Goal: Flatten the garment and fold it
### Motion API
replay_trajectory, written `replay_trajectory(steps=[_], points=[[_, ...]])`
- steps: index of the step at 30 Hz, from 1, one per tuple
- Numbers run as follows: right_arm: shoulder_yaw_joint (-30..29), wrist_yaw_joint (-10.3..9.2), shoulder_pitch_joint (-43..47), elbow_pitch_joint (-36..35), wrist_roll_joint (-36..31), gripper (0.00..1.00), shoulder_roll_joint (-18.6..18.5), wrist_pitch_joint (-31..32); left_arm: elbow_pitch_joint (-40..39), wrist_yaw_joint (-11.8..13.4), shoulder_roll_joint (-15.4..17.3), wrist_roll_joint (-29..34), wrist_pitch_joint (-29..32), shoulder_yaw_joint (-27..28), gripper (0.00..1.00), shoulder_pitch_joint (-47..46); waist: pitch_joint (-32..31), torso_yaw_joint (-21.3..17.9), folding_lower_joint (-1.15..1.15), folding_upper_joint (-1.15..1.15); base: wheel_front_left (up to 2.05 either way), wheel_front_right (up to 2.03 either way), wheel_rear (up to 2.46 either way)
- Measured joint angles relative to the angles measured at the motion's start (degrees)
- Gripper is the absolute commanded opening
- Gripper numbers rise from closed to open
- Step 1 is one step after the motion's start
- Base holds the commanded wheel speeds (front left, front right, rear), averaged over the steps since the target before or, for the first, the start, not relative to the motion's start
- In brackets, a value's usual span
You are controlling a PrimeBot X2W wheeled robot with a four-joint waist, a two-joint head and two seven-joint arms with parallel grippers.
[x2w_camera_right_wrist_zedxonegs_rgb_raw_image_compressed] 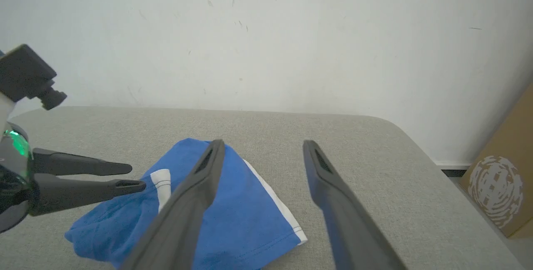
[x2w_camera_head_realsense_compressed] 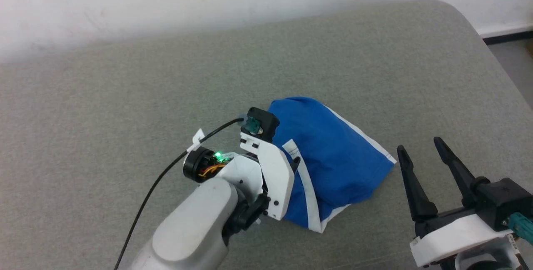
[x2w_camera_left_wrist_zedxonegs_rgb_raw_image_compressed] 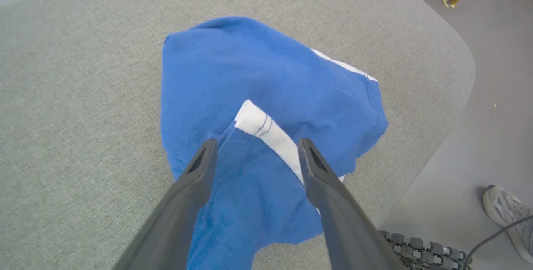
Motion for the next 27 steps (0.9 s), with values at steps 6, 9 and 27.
replay_trajectory(steps=[6, 9, 27], points=[[0.4, 0.00, -0.7, 1.3, 0.0, 1.00, 0.0, -0.7, 5.6, -0.4, 0.0, -0.5, 2.4, 0.0, 1.00, -3.2, 1.7, -1.9, 0.00, 0.00, 0.00, 0.00, 0.00], [0.2, 0.00, -0.8, 2.0, 0.1, 1.00, 0.0, -1.2, 7.5, -1.6, -0.1, -1.8, 4.0, -0.3, 0.00, -3.3, 2.2, -2.7, 0.00, 0.00, 0.00, 0.00, 0.00], [-1.5, 0.00, -0.4, 3.2, 0.5, 1.00, 0.0, 0.0, -11.5, 7.9, 14.6, 0.4, -10.6, 13.4, 0.00, 5.6, 0.5, 0.8, -0.01, 0.00, 0.00, 0.00, 0.00]])
